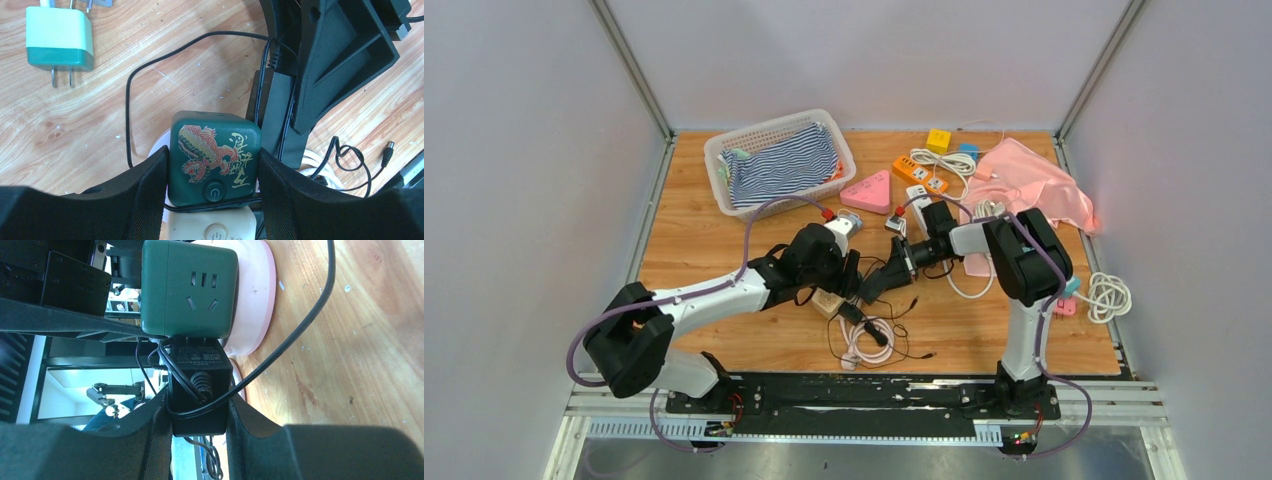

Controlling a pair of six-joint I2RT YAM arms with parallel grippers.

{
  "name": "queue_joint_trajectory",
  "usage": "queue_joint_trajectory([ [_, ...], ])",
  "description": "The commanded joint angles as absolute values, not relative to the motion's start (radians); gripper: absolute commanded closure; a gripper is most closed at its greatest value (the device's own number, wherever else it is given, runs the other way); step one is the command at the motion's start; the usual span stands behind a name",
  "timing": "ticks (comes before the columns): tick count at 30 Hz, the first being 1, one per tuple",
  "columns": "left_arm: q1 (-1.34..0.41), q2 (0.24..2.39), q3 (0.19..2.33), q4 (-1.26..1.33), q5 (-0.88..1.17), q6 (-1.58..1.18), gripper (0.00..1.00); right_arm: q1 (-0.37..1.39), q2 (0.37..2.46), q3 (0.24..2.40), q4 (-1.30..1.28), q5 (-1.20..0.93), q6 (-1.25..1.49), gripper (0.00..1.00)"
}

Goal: Pull the plug off the socket
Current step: Remove the plug from the socket.

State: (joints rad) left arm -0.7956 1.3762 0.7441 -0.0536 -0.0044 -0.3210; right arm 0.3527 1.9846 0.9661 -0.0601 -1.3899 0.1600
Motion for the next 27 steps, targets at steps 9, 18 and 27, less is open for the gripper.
queue_joint_trajectory([
  [9, -0.792, 1.397, 0.714, -0.115, -0.075, -0.338, 1.00, 0.463, 1.813, 0.977, -0.123, -1.269, 0.078, 1.00],
  [18, -0.792, 1.402, 0.717, -0.113, -0.072, -0.344, 1.00, 0.362, 2.012, 0.948, -0.166, -1.281, 0.058, 1.00],
  [27, -0.792, 1.409, 0.724, -0.118, -0.065, -0.341, 1.00, 0.369, 2.025, 1.121, -0.134, -1.301, 0.095, 1.00],
])
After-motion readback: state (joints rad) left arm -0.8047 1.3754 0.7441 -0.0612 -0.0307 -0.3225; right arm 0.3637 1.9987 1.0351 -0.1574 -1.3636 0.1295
